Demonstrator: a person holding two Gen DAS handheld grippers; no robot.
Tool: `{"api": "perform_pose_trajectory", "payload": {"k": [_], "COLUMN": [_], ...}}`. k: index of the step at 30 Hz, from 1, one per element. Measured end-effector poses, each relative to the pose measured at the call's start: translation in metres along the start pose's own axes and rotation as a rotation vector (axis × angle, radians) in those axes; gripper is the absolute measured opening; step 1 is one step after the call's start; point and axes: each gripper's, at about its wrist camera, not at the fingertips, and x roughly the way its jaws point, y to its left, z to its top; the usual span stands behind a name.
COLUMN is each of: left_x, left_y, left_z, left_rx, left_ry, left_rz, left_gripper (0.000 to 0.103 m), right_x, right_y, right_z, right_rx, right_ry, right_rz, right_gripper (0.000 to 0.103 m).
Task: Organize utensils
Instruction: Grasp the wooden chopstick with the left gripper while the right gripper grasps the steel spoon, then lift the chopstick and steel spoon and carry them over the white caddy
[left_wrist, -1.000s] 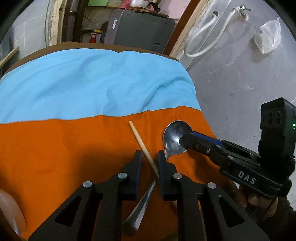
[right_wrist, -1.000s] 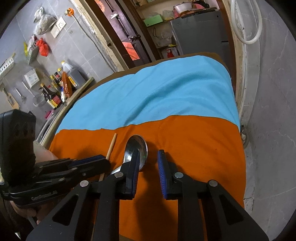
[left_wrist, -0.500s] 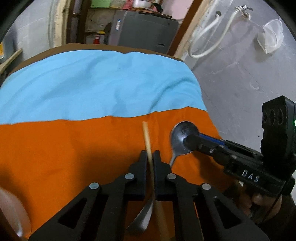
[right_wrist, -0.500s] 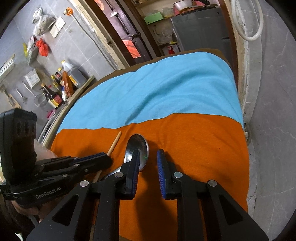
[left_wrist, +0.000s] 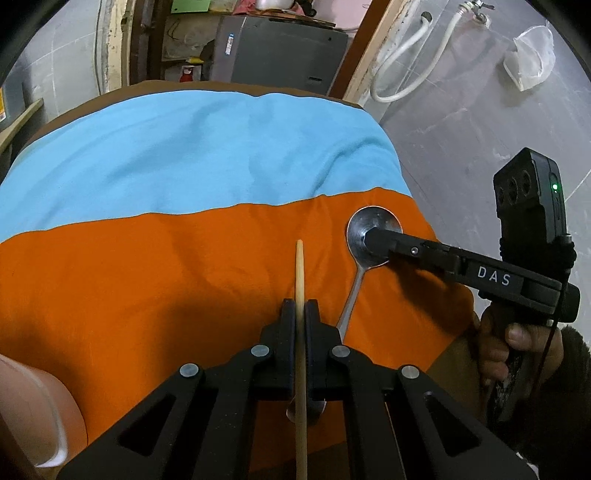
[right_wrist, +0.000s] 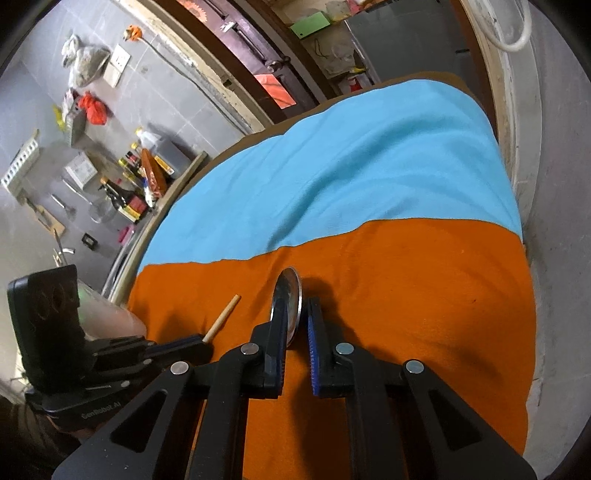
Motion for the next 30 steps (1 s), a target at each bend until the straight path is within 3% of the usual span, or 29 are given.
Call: {"api": "perform_pose_trajectory", "payload": {"k": [4, 8, 13, 17, 20, 30], "left_x": [0.0, -0.008, -0.039, -0.078, -0.1, -0.161], "left_y": [-0.004, 0.0, 0.001, -0.011, -0.014, -0.006], "left_z": [-0.002, -0.008, -0.025, -0.045, -0.053, -0.064], "left_rx": [0.018, -0.051, -0.118, -0.11, -0.117, -0.178], "left_ry": [-0.014, -0.074, -0.224, -0.39, -0.47, -0.64], "left_rz": [0.025, -0.006, 0.003, 0.034, 0.06, 0.103], "left_gripper": [0.003, 0.002, 0.002, 0.002, 0.002, 0.002], "right_x": [-0.002, -0.015, -0.034, -0.056, -0.069, -0.081], "right_y": [0.011, 0.024, 0.05, 0.08, 0.1, 0.146], "right_z": [-0.002, -0.006, -0.015, -0.028, -0.034, -0.046], "right_rx": [-0.037, -0.088, -0.17, -0.241, -0.281, -0.367], "right_ry": [-0.02, -0.088, -0.202, -0.332, -0.395, -0.462], "right_rz": [-0.061, -0.112, -0.183, -0.234, -0.272, -0.309], "right_gripper": [0.005, 0.005, 0.004, 0.002, 0.002, 0.002]}}
